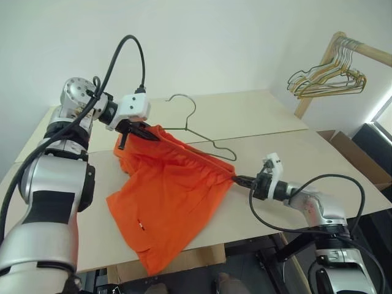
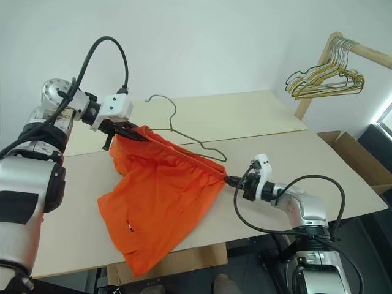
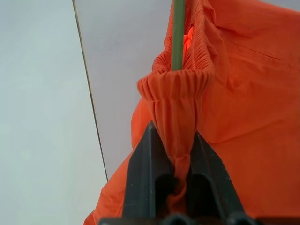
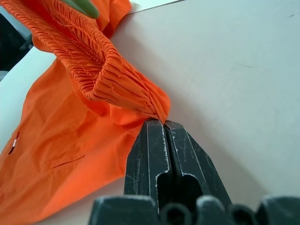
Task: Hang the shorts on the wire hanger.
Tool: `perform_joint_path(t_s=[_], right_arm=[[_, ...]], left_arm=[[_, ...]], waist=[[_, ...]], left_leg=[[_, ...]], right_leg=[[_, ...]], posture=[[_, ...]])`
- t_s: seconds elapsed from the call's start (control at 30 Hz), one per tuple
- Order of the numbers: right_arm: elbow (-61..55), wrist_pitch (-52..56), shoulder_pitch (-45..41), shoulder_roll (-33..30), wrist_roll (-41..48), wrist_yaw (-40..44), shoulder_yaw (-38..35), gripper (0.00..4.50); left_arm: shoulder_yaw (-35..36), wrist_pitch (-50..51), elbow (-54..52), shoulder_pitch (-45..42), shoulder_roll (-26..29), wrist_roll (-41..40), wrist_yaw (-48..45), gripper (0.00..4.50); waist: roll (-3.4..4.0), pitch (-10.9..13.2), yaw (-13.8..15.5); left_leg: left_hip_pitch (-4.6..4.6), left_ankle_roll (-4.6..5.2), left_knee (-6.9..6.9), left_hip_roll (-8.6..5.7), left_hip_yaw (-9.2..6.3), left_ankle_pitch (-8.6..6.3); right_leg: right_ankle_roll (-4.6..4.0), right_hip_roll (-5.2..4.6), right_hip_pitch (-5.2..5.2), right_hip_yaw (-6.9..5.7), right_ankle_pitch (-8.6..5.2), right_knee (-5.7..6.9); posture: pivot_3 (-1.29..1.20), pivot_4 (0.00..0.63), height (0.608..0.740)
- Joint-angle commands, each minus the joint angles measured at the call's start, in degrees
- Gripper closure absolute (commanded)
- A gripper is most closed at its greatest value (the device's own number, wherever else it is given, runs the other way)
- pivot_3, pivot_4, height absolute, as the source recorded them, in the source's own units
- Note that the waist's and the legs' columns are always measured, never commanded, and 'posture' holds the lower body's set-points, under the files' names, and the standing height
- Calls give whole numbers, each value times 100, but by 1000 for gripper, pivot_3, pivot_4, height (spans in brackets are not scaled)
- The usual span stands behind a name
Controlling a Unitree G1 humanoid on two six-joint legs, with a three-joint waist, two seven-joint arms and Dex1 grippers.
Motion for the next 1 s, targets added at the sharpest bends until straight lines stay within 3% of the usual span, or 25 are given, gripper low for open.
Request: perform_joint_path(t_s=[0.03, 0.27, 0.47, 0.67, 1.0], right_arm=[[152, -123, -166, -246, -124, 23, -79, 4492], [412, -231, -336, -424, -210, 196, 13, 4492], [470, -350, -451, -537, -303, 364, 140, 4492], [-219, -785, -520, -960, -579, 732, 474, 4492], [-924, -1382, -1766, -1631, -1331, 1263, 1209, 4492]], left_arm=[[-58, -107, -127, -72, 284, -240, -22, 4500], [-392, -279, -132, -25, 426, -397, -22, 4500], [-452, -510, -117, 90, 515, -48, 8, 4500], [-520, -516, -111, 191, 417, 497, 907, 4500], [-37, -359, -139, 196, 107, 311, 1138, 4500]], waist=[[0, 0, -5], [0, 0, -1], [0, 0, 11], [0, 0, 45], [1, 0, 104]], left_leg=[[0, 0, 0, 0, 0, 0], [-2, 0, 0, 0, 0, 0], [-2, 0, 1, 0, 0, 0], [-2, 0, 2, 0, 0, 0], [-6, 0, 3, 1, 6, 0]], right_leg=[[0, 0, 0, 0, 0, 0], [0, -1, 0, 0, 0, -1], [0, -1, 0, 0, 0, 0], [1, -1, -1, 0, 0, -1], [1, 0, -10, 0, -1, 1]], posture=[[-32, 0, 740], [-28, 0, 740], [-24, 0, 740], [-26, 0, 740], [-45, 0, 740]])
